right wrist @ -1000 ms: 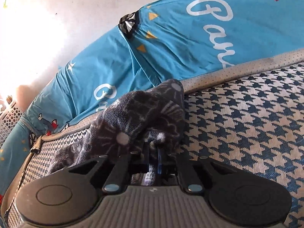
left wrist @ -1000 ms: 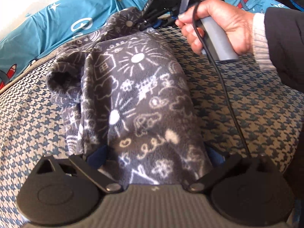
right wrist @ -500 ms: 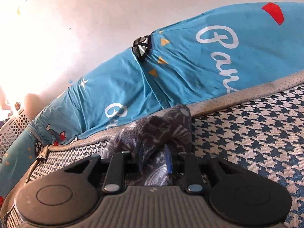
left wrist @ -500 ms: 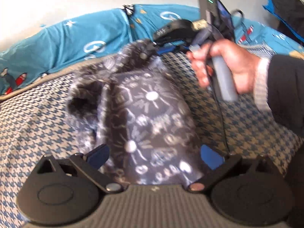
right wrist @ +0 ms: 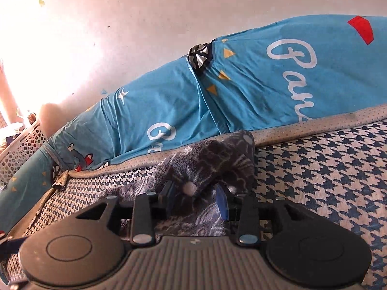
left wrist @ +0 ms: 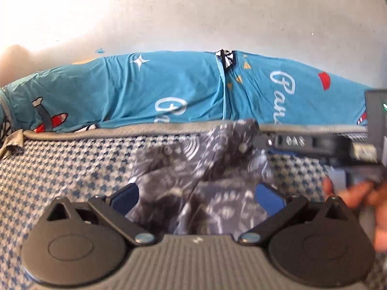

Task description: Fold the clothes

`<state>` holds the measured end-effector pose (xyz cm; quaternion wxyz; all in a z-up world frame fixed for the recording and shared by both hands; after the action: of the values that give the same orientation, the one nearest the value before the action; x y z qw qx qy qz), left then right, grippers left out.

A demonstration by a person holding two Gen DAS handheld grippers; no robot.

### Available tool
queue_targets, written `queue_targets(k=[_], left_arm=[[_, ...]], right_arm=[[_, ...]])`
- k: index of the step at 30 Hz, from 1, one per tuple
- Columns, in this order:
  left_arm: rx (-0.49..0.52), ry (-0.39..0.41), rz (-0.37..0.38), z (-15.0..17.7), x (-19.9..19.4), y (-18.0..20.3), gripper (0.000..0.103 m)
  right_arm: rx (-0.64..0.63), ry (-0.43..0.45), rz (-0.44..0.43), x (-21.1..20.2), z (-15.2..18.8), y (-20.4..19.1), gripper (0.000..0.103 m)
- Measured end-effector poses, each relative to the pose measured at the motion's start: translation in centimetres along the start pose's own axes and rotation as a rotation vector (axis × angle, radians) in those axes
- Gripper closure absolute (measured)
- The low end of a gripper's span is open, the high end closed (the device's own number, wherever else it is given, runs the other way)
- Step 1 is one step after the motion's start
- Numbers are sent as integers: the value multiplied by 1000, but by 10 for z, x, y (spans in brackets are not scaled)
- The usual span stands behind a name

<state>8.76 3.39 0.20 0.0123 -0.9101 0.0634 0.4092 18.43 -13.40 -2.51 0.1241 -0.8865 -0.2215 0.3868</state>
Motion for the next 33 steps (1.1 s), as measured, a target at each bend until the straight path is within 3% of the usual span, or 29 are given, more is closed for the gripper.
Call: queue_targets(k=[10,16,20,23,25,29,33], left_arm=[[-42,28,-26,-60,66,7,0],[-69,18,16,-82,93,5,0],[-69,-13,23,-87,112,2,0],[-67,-54,-14,-86,130,-6,0],[-99,-84,-79,-86,142,-17,0],[-212,-156,-85,-84,163,-43,0],[-239,-184,-84,-79,175,-51,0]], right_arm=[[-69,-16,44,-19,1,7,64],[-80,-30,38,-17,-2,8,63],[-92,-45,28,-12,-2,5,63],[-94,-50,23,-8,-2,3,63],[-92,-54,18,-5,-3,2,63],[-98,-73,8,4,-3,-1,62],[-99,-100,5,16,-2,-5,62]])
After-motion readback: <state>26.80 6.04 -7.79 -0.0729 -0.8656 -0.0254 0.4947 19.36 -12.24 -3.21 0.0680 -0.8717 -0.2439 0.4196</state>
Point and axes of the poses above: each gripper's, at about its wrist camera, not at the fingertips, and x roughly the way its jaws point, y to its right, z to its underside, the point moved 4 cm from there along x, roughly the way its jaws point, and after that the axes turned 12 degrees about -y, right-handed, at the moved point
